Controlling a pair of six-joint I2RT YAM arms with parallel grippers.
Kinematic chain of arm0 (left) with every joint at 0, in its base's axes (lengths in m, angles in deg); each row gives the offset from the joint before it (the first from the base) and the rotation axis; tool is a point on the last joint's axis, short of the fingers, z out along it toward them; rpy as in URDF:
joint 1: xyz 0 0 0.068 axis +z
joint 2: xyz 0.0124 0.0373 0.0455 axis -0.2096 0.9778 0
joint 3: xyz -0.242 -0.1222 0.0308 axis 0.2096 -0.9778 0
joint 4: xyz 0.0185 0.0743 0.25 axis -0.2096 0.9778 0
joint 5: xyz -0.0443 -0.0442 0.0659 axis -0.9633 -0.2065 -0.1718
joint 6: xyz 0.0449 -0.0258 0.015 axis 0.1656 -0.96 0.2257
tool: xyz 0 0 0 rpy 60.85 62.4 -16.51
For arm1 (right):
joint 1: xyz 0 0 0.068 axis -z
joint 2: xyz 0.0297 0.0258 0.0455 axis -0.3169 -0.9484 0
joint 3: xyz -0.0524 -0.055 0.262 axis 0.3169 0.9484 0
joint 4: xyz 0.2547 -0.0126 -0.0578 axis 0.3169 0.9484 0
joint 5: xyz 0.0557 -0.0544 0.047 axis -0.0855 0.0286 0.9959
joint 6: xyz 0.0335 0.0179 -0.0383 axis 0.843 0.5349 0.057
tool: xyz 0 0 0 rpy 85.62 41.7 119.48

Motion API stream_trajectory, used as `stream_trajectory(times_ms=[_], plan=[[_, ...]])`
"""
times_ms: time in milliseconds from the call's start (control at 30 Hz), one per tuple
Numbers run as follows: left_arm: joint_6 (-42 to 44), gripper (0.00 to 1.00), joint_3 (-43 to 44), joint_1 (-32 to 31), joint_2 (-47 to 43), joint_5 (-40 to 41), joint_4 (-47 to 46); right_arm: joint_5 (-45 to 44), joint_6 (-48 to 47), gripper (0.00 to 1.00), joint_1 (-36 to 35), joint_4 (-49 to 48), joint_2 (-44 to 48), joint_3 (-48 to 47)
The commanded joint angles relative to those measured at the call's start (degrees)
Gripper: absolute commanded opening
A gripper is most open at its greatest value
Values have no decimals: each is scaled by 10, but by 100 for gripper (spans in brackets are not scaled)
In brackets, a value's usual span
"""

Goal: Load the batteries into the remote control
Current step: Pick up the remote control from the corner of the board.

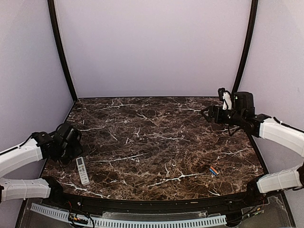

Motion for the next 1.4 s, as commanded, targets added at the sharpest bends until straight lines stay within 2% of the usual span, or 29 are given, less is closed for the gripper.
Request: stream_trajectory(times_ms=[0,33,100,133,267,333,400,467,500,567,700,900,967,1067,1133,1167,1267,1367], plan=[[-50,64,-14,-9,28,-17,139,-37,13,90,-30,62,11,-8],[-52,64,-14,-9,27,-16,142,-37,16,90,-33,65,12,-9],[-44,57,-24,-9,25,-11,120,-35,25,90,-37,66,13,-10],[-24,47,-26,-9,29,-8,109,-33,28,90,-38,65,12,-10],[17,37,-13,-8,88,-21,99,-25,29,90,-43,63,10,-17],[27,41,3,-8,118,-30,106,-25,28,91,-43,62,10,-18],[35,50,20,-8,135,-40,99,-26,25,91,-44,58,9,-17],[46,64,34,-8,143,-48,100,-25,23,91,-43,56,4,-17],[46,90,40,-9,143,-60,101,-24,21,91,-44,58,0,-17],[39,98,43,-9,133,-98,88,-22,17,91,-44,59,-8,-18],[-11,99,-8,-9,114,-155,14,-16,16,91,-44,55,-24,-21],[-27,98,-46,-10,151,-162,-16,-12,5,92,-44,45,-42,-38],[-21,96,-36,-11,168,-154,-17,-11,1,92,-43,45,-48,-45],[-15,86,-26,-12,190,-149,-17,-10,0,92,-43,45,-55,-51],[-12,72,-22,-12,196,-149,-16,-10,0,92,-43,46,-54,-51],[-11,62,-22,-12,196,-149,-16,-12,0,92,-43,46,-53,-50],[-10,43,-26,-12,187,-149,-21,-16,-1,93,-44,47,-45,-46],[-9,17,-36,-12,168,-152,-26,-17,-4,93,-44,55,-37,-47]])
